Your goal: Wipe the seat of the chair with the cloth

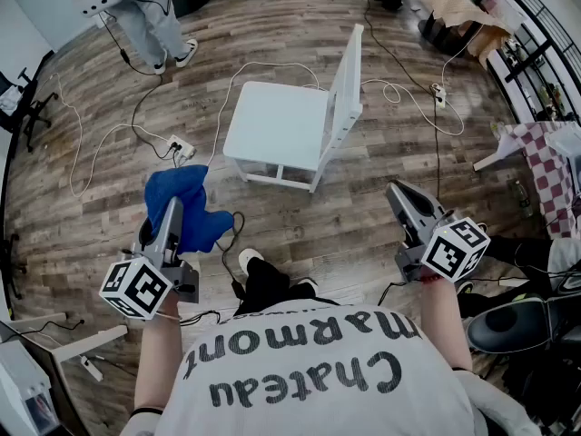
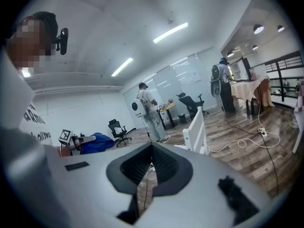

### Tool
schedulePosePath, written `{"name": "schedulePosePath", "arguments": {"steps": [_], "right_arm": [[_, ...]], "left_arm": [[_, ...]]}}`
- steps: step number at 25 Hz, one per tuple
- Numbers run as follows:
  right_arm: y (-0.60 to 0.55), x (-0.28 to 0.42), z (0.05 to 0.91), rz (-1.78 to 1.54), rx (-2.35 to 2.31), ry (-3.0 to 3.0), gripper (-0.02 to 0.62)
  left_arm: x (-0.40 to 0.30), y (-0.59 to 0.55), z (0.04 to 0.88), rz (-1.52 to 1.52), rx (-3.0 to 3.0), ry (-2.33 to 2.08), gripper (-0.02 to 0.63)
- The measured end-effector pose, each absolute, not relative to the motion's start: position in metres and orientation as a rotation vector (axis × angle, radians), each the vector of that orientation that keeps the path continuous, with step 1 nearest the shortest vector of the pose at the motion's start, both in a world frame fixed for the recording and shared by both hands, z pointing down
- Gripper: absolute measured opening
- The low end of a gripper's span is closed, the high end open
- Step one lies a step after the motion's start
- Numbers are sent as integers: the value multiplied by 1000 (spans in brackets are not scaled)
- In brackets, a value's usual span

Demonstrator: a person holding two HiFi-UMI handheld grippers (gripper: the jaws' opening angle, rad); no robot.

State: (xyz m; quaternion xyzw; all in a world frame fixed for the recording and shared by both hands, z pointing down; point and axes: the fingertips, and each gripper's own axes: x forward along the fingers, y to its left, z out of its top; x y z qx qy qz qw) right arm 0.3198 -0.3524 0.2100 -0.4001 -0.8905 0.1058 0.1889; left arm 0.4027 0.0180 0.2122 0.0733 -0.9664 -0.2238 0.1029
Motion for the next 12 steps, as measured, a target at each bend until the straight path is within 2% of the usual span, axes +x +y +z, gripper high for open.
{"name": "schedulePosePath", "arguments": {"steps": [12], "right_arm": [[-317,323,195,300,-1156,-2510,15]], "left_arm": [[393,40,201,-674,262,-2870,117]]}}
